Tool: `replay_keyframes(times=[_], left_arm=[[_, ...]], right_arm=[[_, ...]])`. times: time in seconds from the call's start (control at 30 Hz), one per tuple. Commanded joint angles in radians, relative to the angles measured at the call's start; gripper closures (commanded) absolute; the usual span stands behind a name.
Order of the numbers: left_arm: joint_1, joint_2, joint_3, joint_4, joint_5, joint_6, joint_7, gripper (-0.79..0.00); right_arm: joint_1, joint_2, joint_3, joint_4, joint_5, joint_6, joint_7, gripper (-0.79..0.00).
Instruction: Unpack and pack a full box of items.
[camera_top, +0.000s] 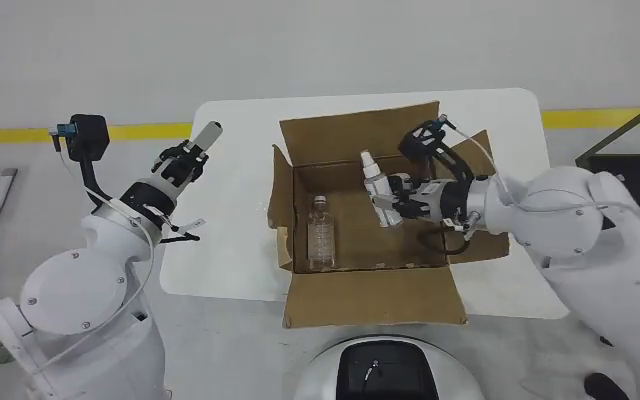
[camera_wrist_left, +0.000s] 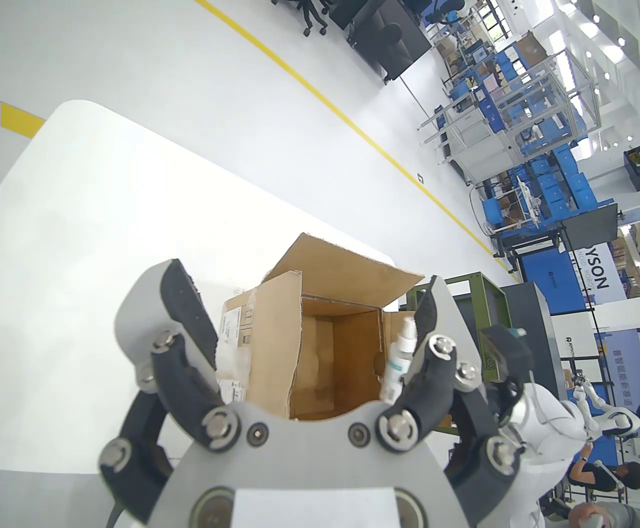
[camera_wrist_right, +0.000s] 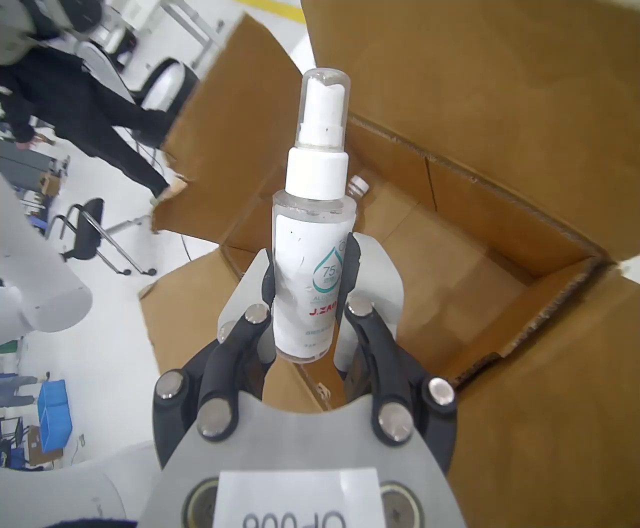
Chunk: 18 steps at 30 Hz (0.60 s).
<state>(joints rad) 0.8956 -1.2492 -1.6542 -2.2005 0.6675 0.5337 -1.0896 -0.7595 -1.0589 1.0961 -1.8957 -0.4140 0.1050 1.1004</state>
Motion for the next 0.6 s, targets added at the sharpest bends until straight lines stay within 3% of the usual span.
replay_keyframes(times=[0.0,0.17,0.3,0.57], left_arm=[[0.0,0.0,0.0,0.0,0.0,0.0,0.0,-0.785],[0.0,0.0,0.0,0.0,0.0,0.0,0.0,-0.785],[0.0,0.0,0.0,0.0,0.0,0.0,0.0,-0.785],[0.0,0.0,0.0,0.0,0.0,0.0,0.0,-0.785]], right_arm=[[0.047,-0.019,-0.101,0.061,0.007,0.061,-0.009,0.0],[0.098,-0.065,-0.238,0.166,0.04,0.207,-0.093,0.0],[0.114,-0.09,-0.285,0.211,0.06,0.275,-0.157,0.0],[0.114,-0.091,-0.287,0.213,0.06,0.278,-0.16,0.0]])
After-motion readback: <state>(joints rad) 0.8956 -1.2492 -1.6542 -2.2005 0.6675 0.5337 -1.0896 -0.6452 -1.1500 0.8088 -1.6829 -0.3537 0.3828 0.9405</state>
